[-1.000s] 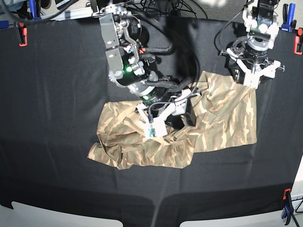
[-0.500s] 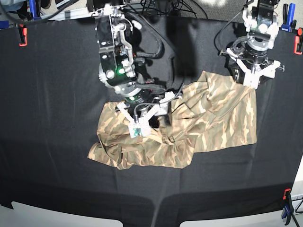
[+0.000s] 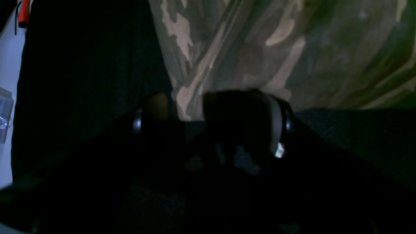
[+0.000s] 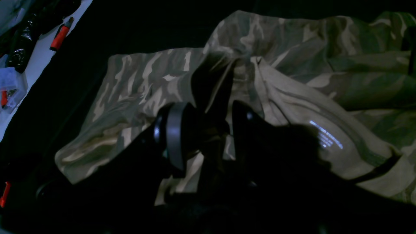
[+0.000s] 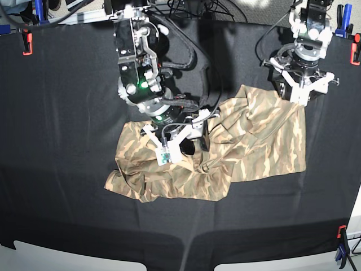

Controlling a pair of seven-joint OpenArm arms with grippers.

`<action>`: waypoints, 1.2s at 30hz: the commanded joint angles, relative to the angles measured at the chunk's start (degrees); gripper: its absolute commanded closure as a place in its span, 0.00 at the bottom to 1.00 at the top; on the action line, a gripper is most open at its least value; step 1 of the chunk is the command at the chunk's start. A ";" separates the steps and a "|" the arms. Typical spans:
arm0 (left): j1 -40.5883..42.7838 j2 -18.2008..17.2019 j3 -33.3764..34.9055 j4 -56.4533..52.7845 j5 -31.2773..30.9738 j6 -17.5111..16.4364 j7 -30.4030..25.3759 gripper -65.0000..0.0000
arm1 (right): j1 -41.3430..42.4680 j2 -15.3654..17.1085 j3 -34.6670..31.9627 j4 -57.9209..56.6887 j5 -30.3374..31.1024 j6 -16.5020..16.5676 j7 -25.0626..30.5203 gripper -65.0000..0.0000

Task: Layout the t-shirt on the table in an organized manner, then fold the t-shirt properly
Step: 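Close the right gripper on a fold of the shirt fabric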

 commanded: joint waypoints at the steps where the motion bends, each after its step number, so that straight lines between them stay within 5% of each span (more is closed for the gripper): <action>1: -0.28 -0.35 -0.26 0.90 0.57 0.50 -1.40 0.45 | 0.94 -0.44 -0.13 0.87 0.44 0.63 1.33 0.67; 15: -0.28 -0.35 -0.26 0.90 0.57 0.50 -1.77 0.45 | 0.98 -0.44 -0.13 0.04 1.92 1.05 1.57 0.67; 21: -0.28 -0.37 -0.26 0.90 0.57 0.50 -1.77 0.45 | 4.15 -0.44 -0.13 -9.94 1.97 1.11 1.99 0.67; 26: -0.28 -0.35 -0.26 0.90 0.57 0.50 -1.77 0.45 | 5.05 -0.44 -0.13 -10.82 5.14 10.34 1.86 0.68; 32: -0.28 -0.35 -0.26 0.90 0.57 0.50 -1.75 0.45 | 5.01 -0.44 -0.11 -8.33 6.47 11.39 -3.06 1.00; 36: -0.28 -0.35 -0.26 0.92 0.57 0.52 -1.53 0.45 | 4.52 -0.44 -0.11 -5.20 6.29 11.41 -8.50 1.00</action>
